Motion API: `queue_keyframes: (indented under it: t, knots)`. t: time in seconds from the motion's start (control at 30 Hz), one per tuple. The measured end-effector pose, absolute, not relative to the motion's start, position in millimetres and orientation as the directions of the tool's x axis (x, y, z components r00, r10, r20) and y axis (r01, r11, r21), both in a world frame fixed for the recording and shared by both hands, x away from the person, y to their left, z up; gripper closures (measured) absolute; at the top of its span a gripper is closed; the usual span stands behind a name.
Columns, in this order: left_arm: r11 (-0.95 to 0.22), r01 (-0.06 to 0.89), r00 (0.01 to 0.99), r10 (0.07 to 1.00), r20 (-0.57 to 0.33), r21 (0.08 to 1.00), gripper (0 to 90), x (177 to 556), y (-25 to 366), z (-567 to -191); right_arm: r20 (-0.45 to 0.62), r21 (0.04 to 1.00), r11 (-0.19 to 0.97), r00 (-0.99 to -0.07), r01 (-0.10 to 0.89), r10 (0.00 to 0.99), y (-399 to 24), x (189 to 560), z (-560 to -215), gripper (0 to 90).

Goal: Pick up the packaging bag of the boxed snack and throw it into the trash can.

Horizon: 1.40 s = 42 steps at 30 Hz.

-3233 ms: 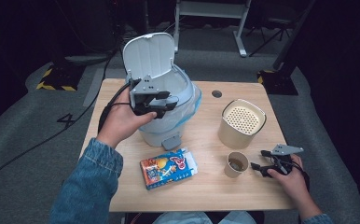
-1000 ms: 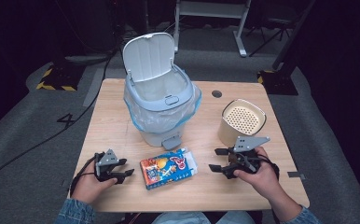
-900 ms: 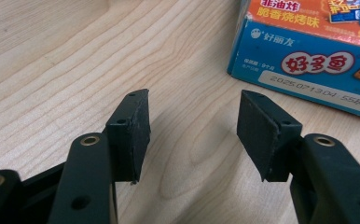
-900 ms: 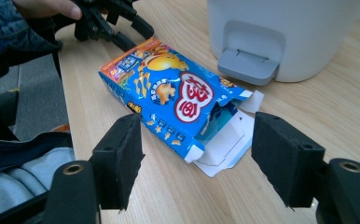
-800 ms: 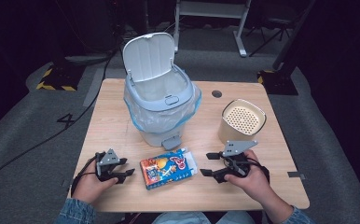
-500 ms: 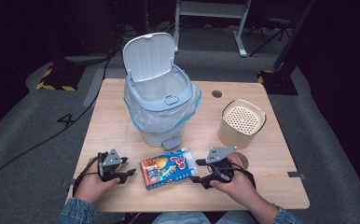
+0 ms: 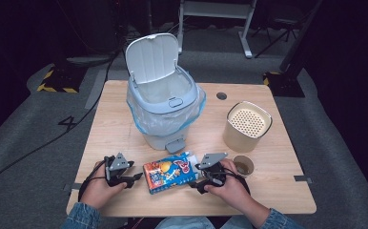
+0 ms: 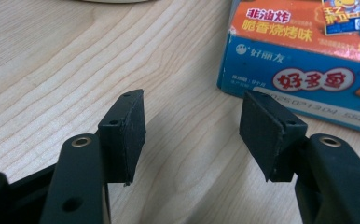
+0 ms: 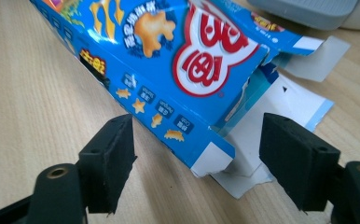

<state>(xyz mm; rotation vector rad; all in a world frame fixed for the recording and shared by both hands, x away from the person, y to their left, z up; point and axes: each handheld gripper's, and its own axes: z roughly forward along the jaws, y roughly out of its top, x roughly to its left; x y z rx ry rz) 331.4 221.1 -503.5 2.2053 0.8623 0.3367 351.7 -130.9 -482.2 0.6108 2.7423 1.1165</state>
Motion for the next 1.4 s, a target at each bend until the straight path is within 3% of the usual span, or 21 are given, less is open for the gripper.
queue_keyframes:
  t: [0.3,0.6,0.63,0.67,0.83,0.9,1.0,1.4]
  knots:
    - [-0.508,0.476,0.744,0.668,-0.022,0.718,41.1,331.7,215.4,-503.6,0.103,0.695,0.632,-0.918,0.343,0.384,-128.1,355.7,-493.3,29.7]
    - [-0.513,0.472,0.748,0.664,-0.018,0.717,41.1,331.4,212.7,-503.5,0.117,0.706,0.632,-0.932,0.320,0.342,-130.5,356.1,-484.6,54.7]
    - [-0.512,0.472,0.748,0.664,-0.019,0.717,41.1,331.3,212.6,-503.5,0.114,0.711,0.632,-0.937,0.308,0.329,-132.2,356.0,-481.6,61.4]
    - [-0.512,0.472,0.748,0.663,-0.019,0.717,41.1,331.3,212.5,-503.5,0.114,0.711,0.632,-0.937,0.308,0.329,-132.2,356.0,-481.6,61.4]
    - [-0.519,0.466,0.753,0.658,-0.013,0.716,41.1,331.2,210.6,-503.2,0.117,0.741,0.617,-0.956,0.264,0.268,-136.7,351.9,-469.3,82.1]
    - [-0.515,0.469,0.752,0.659,-0.019,0.717,41.1,331.0,210.0,-503.5,0.122,0.746,0.616,-0.961,0.252,0.246,-135.9,348.8,-465.4,86.1]
    - [-0.514,0.470,0.753,0.658,-0.021,0.717,41.1,330.9,209.8,-503.5,0.110,0.750,0.620,-0.968,0.230,0.226,-135.6,346.0,-461.8,89.7]
    - [-0.514,0.471,0.752,0.659,-0.022,0.717,40.7,331.1,210.0,-503.5,0.060,0.765,0.614,-0.971,0.194,0.232,-155.9,338.2,-430.2,90.0]
